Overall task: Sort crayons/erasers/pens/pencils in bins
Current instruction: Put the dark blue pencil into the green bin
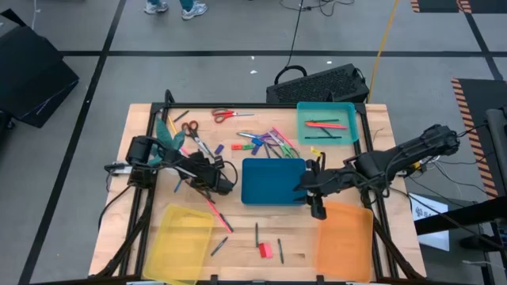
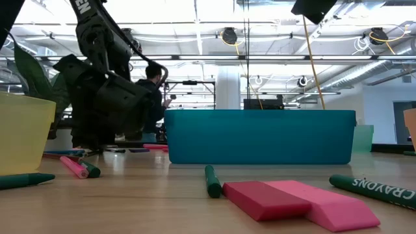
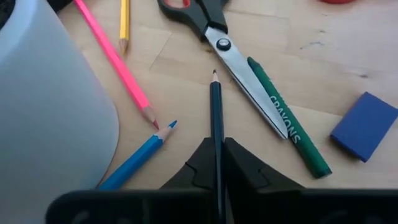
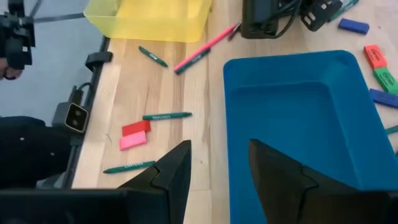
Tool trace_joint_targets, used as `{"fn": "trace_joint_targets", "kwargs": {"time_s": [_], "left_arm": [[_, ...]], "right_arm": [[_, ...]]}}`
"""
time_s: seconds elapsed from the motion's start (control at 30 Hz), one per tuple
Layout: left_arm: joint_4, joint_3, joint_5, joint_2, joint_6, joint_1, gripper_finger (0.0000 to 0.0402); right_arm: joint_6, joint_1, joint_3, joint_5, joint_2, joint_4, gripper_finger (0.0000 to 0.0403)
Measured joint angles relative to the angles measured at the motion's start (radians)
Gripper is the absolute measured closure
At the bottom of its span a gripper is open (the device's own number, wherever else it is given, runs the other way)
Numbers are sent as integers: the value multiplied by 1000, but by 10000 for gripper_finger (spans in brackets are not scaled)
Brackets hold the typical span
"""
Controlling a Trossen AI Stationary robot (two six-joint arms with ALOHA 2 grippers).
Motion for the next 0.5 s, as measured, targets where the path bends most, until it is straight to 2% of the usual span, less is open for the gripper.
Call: {"fn": "trace_joint_targets", "kwargs": {"time_s": [0.17,0.33,0.5], "left_arm": [[-15,0,33,-44,38,2,377],[-36,2,19,-79,52,2,390],[-44,4,22,-89,62,1,384]], "right_arm": [[4,15,0,0,-13,-2,252],[4,27,0,0,-13,-2,252],[1,27,0,0,-13,-5,252]]}}
